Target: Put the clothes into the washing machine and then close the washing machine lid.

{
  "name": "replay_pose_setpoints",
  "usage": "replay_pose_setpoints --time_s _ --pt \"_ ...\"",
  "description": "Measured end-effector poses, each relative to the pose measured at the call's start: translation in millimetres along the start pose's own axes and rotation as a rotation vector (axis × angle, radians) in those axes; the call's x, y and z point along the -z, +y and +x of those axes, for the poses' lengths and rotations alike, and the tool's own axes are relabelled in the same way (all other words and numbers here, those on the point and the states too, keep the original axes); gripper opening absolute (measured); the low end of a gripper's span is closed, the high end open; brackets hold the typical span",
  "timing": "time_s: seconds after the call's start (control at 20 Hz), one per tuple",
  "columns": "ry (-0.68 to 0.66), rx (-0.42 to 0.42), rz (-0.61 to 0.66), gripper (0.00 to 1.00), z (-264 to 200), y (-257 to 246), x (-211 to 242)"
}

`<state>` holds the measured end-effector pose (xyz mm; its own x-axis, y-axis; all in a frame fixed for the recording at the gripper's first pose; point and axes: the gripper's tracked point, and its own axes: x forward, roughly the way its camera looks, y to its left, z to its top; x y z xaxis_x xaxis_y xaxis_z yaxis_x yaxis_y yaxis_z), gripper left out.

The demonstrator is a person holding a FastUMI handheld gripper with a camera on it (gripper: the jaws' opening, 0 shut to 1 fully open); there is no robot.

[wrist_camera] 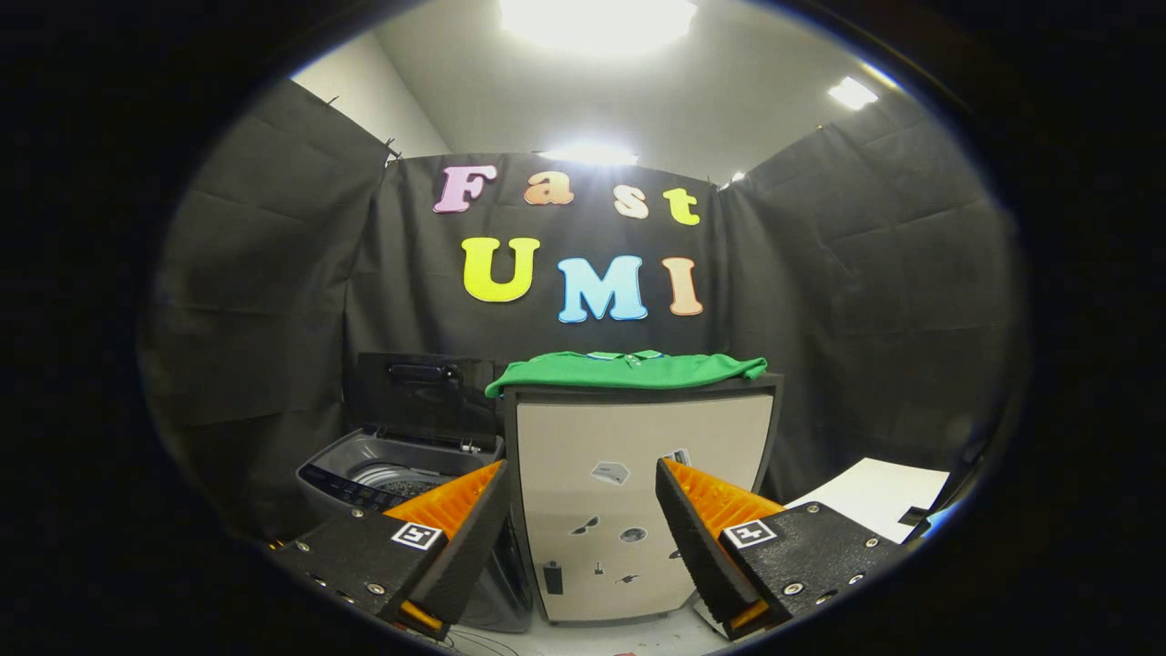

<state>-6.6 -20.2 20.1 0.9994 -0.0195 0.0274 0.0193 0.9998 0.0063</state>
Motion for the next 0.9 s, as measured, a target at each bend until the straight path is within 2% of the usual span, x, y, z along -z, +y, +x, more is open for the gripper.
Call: replay_pose_setpoints --time_s 0.4,0.9 --pt "-0.028 -0.027 -0.010 0.96 25 -21 -63" --pt "-0.066 -0.048 0.006 0.96 95 -35 -142"
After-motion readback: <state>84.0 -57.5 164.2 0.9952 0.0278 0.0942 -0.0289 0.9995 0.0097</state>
